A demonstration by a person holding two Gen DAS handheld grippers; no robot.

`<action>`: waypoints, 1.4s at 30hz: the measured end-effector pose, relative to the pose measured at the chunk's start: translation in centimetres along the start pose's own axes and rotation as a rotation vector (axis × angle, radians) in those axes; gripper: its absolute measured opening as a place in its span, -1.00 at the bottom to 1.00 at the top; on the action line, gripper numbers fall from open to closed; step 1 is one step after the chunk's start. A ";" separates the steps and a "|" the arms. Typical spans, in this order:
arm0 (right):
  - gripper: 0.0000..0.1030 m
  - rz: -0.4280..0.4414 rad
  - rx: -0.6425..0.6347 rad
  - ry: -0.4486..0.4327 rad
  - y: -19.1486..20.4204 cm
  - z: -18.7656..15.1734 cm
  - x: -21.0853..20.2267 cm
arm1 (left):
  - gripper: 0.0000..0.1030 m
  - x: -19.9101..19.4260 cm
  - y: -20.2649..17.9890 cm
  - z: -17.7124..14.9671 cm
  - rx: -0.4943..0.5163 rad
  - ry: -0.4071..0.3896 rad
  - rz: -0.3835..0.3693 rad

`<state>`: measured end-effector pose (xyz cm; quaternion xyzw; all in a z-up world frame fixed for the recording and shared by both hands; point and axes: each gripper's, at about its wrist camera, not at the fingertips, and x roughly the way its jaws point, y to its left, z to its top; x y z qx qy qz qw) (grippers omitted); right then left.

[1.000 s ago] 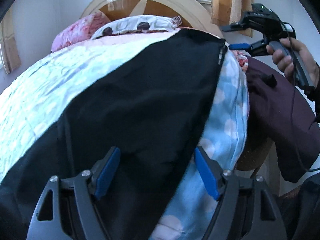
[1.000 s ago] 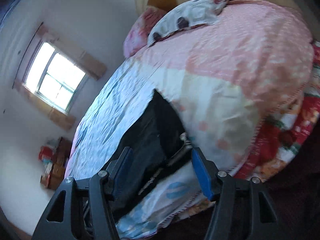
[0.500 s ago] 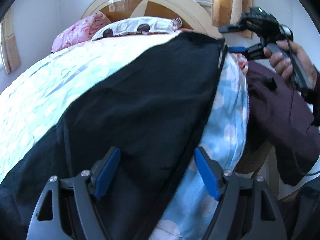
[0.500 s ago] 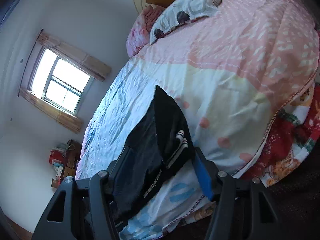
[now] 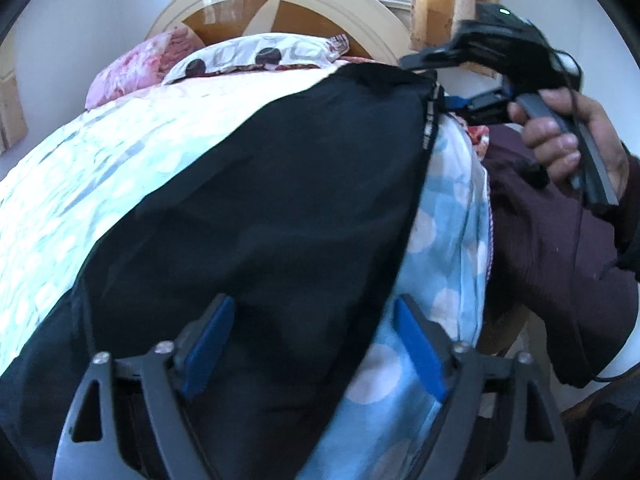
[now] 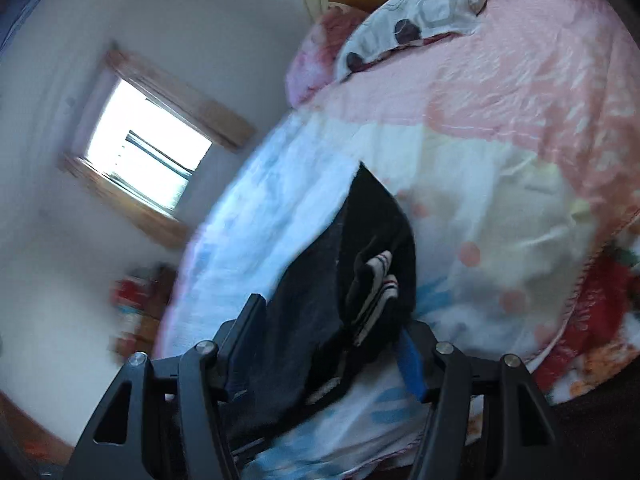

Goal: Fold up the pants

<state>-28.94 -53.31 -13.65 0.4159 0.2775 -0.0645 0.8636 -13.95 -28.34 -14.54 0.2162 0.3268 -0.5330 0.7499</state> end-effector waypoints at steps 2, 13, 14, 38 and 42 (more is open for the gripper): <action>-0.30 -0.018 0.043 -0.010 -1.0 0.3 0.5 | 0.81 0.2 -0.6 -0.1 0.016 0.004 0.005; -0.71 0.193 -0.339 0.008 11.1 -2.1 -0.5 | 0.82 -6.6 3.7 -2.7 -0.170 -0.096 0.057; -0.71 0.207 -0.400 0.031 13.1 -3.0 0.2 | 0.82 -7.5 4.3 -3.3 -0.190 -0.106 0.071; -0.72 0.393 -0.677 0.220 29.5 -14.7 11.7 | 0.82 -20.7 13.3 -14.9 -0.480 -0.208 0.332; -0.72 0.337 -0.737 0.316 29.3 -18.1 14.3 | 0.82 -20.4 13.5 -15.0 -0.472 -0.199 0.325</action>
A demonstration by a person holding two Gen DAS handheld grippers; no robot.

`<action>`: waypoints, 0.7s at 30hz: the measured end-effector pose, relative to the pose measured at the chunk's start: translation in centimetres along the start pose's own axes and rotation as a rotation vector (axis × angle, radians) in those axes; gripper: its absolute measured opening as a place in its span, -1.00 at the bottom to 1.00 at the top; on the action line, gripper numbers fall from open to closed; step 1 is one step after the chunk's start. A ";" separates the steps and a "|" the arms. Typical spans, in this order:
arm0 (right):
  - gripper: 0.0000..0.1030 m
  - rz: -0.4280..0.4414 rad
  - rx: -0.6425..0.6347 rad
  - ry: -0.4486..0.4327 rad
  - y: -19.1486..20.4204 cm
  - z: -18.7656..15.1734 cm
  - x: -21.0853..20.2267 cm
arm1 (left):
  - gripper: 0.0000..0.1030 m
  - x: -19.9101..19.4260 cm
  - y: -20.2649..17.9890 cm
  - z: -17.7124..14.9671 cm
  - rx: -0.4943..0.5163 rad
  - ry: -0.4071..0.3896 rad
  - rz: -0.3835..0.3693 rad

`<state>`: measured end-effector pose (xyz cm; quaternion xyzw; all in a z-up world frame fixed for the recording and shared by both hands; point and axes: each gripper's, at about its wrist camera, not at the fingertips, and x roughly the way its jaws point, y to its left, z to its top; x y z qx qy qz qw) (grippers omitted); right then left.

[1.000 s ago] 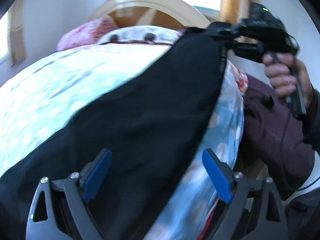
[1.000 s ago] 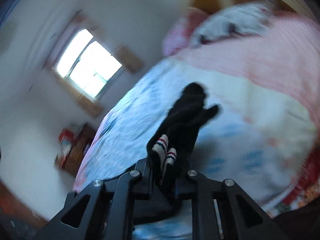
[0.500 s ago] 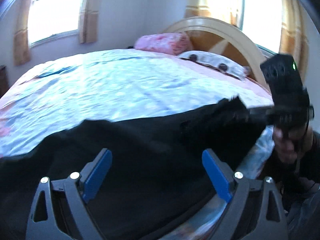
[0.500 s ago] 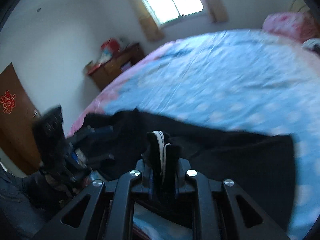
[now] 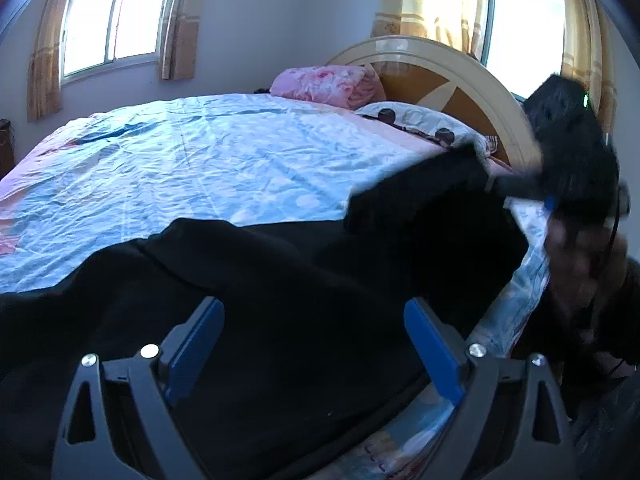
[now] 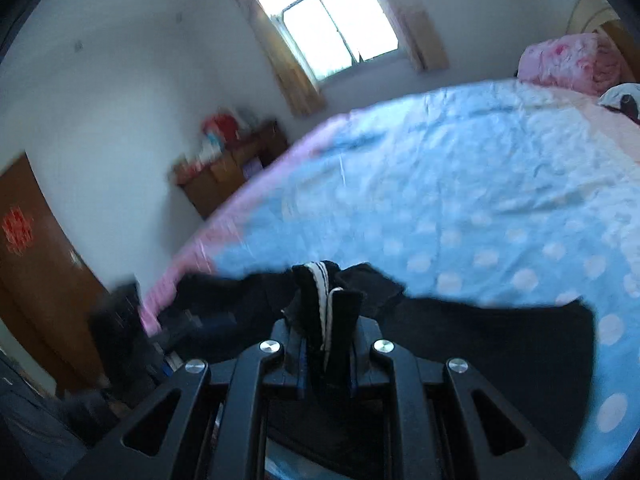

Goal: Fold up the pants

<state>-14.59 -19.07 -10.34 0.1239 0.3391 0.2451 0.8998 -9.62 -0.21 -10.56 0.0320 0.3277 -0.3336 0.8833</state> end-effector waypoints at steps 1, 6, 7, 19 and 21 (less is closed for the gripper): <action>-0.72 0.008 -0.026 0.074 0.6 -1.3 2.2 | 0.82 -0.1 0.1 0.0 0.000 0.002 0.006; -0.72 0.018 -0.138 0.246 2.6 -5.1 6.7 | 0.82 -1.3 1.8 -0.7 -0.029 0.015 0.021; -0.72 -0.005 -0.171 0.254 2.9 -5.4 7.1 | 0.82 -1.4 2.0 -0.9 -0.035 0.017 0.020; -0.11 -0.045 -0.231 0.275 2.5 -4.2 4.9 | 0.83 1.5 1.5 -1.3 -0.194 0.113 -0.206; -0.11 -0.018 -0.183 0.254 1.4 -3.7 3.2 | 0.83 2.9 0.4 -1.7 -0.224 0.168 -0.290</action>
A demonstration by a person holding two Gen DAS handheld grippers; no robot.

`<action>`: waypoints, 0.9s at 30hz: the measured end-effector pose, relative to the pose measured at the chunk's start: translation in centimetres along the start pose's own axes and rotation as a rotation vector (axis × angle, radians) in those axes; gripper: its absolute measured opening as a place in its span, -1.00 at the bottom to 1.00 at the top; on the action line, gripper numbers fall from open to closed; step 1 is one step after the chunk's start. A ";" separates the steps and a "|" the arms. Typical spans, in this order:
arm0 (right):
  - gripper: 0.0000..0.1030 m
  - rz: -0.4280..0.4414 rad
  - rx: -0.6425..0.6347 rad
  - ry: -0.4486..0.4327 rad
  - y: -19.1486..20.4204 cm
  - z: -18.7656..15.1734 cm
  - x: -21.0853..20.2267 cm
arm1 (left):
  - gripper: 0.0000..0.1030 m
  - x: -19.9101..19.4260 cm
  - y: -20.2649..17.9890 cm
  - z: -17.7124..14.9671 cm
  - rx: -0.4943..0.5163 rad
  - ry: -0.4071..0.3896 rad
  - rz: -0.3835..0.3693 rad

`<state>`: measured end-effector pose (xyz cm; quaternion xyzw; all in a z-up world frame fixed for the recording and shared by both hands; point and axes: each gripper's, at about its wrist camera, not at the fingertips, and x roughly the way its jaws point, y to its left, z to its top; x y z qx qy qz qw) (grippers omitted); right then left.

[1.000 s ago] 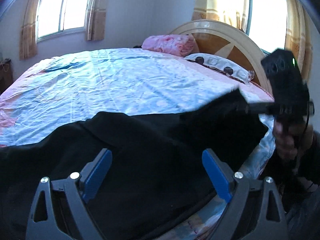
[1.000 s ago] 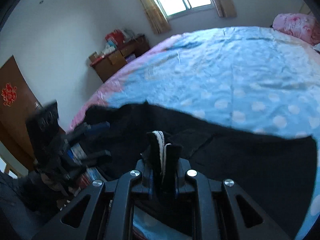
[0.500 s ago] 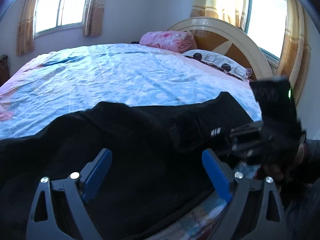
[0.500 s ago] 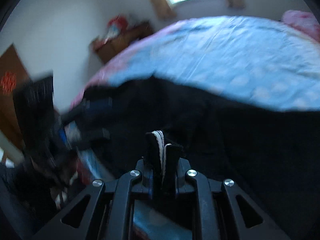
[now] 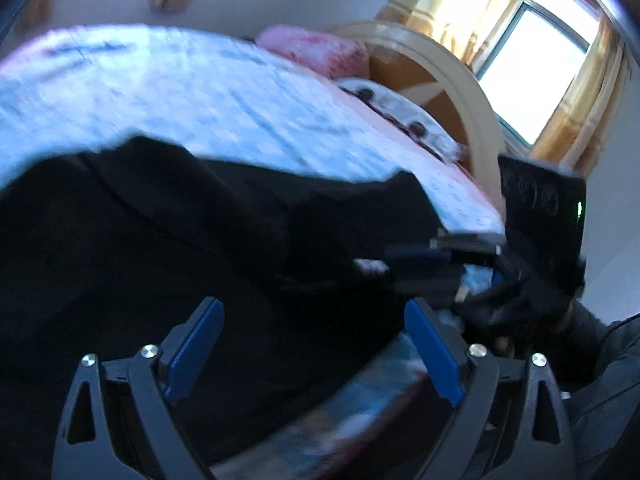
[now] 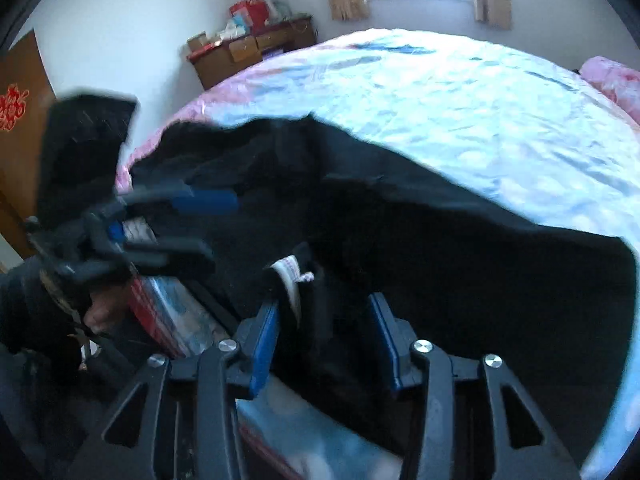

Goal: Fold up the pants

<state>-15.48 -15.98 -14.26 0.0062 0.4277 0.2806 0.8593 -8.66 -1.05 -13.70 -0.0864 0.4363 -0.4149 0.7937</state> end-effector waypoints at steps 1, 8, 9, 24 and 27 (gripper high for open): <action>-0.11 0.005 0.035 -0.010 -0.9 -0.1 -0.8 | 0.83 0.5 -0.3 -0.1 -0.006 0.019 -0.029; -0.10 -0.045 0.168 -0.101 -4.9 -1.1 -4.2 | 0.89 4.5 -1.0 0.1 -0.101 0.124 -0.128; -0.10 -0.048 0.160 -0.105 -4.8 -1.2 -4.3 | 0.89 4.2 -1.0 0.1 -0.097 0.119 -0.132; -0.10 -0.066 0.136 -0.152 -5.6 -0.8 -4.0 | -0.42 6.4 -1.2 4.4 -0.006 0.005 0.109; -0.10 -0.059 0.156 -0.172 -6.2 -1.1 -4.4 | -0.52 4.4 -2.7 4.5 0.096 -0.137 0.144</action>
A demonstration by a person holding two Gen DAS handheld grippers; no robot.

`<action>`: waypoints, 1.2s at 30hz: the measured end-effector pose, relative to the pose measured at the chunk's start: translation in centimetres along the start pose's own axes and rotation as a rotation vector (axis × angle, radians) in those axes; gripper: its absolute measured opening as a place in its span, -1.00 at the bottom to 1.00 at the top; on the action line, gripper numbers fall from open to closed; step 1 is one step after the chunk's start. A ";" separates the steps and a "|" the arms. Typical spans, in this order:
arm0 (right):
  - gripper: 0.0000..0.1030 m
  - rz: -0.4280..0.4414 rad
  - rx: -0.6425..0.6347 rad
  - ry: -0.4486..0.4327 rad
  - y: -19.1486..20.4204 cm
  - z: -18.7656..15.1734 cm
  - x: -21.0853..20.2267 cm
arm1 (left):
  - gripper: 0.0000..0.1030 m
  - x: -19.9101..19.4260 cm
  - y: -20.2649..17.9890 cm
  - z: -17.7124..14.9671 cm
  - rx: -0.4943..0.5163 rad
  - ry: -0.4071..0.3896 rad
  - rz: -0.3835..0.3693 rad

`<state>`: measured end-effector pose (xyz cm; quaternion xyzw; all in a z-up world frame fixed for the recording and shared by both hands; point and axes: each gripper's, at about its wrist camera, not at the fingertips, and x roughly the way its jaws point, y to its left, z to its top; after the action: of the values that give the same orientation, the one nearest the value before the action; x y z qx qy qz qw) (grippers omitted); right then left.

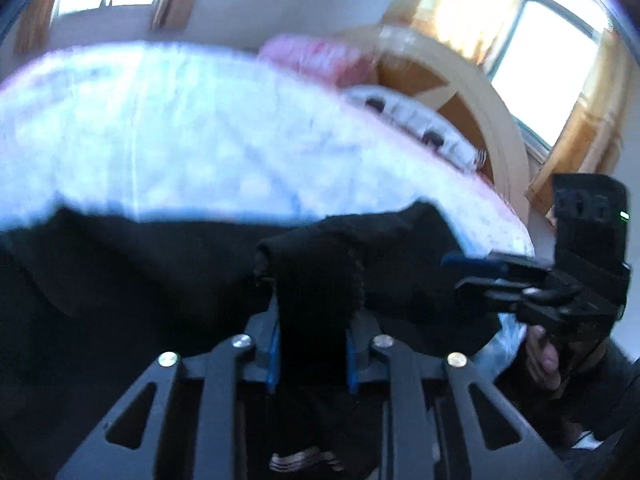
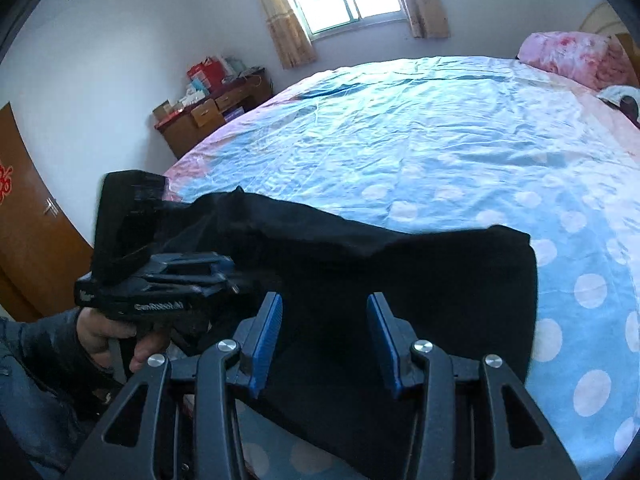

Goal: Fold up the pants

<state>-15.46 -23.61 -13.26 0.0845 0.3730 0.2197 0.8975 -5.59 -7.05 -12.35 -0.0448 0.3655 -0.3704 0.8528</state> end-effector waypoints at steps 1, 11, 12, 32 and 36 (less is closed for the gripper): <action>-0.10 0.002 0.008 -0.005 -0.2 -0.1 -0.1 | -0.52 -0.5 -0.4 0.2 0.028 -0.031 0.019; -0.10 -0.086 -0.013 0.046 -1.5 -0.5 1.0 | 0.27 0.7 3.0 0.2 -0.058 0.079 0.158; -0.09 -0.115 -0.022 0.062 -1.6 -0.5 1.3 | 0.37 0.0 3.2 0.0 -0.040 0.063 0.202; -0.09 -0.073 -0.105 0.030 1.5 3.6 5.5 | -0.76 1.2 3.0 -1.5 -0.141 0.124 -0.013; -0.09 -0.052 -0.109 0.008 2.0 4.1 5.0 | -0.79 -1.1 3.5 -1.2 -0.137 0.067 0.013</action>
<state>-10.12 -19.50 -12.90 0.0249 0.3664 0.2168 0.9045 -4.81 -3.53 -13.76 -0.0881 0.4187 -0.3401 0.8374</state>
